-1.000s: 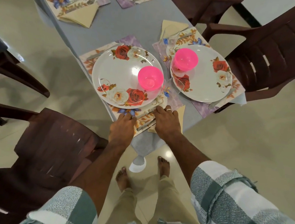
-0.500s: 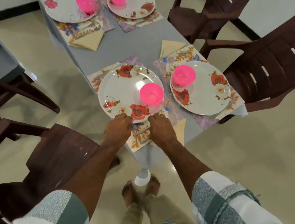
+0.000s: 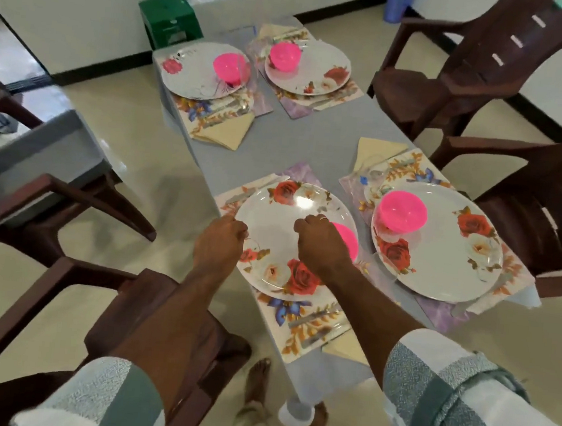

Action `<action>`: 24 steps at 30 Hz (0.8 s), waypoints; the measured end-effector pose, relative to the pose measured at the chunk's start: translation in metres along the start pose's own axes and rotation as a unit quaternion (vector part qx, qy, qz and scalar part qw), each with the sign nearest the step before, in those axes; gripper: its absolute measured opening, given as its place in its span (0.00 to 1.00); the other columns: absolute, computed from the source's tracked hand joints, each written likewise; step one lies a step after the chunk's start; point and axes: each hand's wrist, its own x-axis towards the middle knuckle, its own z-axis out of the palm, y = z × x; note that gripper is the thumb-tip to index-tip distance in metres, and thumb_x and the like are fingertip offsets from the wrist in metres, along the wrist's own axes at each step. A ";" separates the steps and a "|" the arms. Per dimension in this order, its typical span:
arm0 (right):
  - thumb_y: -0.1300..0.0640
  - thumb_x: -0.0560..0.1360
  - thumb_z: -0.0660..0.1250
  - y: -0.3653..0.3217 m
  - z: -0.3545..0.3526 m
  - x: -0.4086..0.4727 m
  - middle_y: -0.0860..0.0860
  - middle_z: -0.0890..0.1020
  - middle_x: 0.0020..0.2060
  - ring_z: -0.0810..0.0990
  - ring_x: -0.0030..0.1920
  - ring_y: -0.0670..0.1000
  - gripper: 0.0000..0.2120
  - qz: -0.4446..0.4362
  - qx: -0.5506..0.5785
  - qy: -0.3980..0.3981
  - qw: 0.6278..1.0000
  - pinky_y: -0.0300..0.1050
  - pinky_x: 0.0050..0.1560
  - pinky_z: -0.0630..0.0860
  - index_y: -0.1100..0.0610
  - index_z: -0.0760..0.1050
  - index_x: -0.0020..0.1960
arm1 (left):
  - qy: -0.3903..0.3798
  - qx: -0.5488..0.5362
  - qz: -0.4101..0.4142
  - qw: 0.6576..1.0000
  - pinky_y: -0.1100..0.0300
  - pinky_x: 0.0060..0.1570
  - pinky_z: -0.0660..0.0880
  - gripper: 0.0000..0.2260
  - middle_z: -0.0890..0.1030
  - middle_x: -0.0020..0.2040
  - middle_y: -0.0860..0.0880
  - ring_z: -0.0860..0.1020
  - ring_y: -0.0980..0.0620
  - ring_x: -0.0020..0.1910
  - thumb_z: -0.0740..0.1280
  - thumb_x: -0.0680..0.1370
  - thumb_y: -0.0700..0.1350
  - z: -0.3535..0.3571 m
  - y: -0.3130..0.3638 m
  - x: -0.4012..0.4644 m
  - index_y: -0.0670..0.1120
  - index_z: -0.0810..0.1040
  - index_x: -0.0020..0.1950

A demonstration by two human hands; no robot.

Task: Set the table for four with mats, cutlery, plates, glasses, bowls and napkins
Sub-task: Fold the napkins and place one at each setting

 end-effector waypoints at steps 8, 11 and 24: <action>0.64 0.77 0.62 -0.001 0.020 0.073 0.54 0.82 0.53 0.79 0.53 0.58 0.15 0.041 -0.029 0.013 0.999 0.53 0.58 0.72 0.56 0.78 0.62 | -0.052 0.008 -0.059 0.997 0.56 0.40 0.74 0.11 0.81 0.46 0.49 0.78 0.47 0.42 0.63 0.80 0.49 0.024 -0.052 0.097 0.50 0.85 0.53; 0.66 0.75 0.64 -0.003 0.025 0.099 0.55 0.84 0.54 0.81 0.53 0.59 0.17 0.052 -0.010 0.052 0.997 0.56 0.59 0.75 0.56 0.79 0.61 | -0.071 0.009 -0.052 0.996 0.58 0.37 0.71 0.10 0.81 0.44 0.50 0.76 0.49 0.39 0.65 0.78 0.47 0.040 -0.063 0.125 0.49 0.86 0.51; 0.60 0.79 0.64 0.001 0.029 0.137 0.55 0.83 0.58 0.77 0.59 0.58 0.13 0.117 -0.003 0.028 0.993 0.54 0.63 0.69 0.57 0.79 0.62 | -0.066 0.026 -0.028 0.997 0.58 0.35 0.68 0.11 0.80 0.44 0.51 0.73 0.54 0.39 0.64 0.81 0.49 0.071 -0.072 0.164 0.50 0.86 0.51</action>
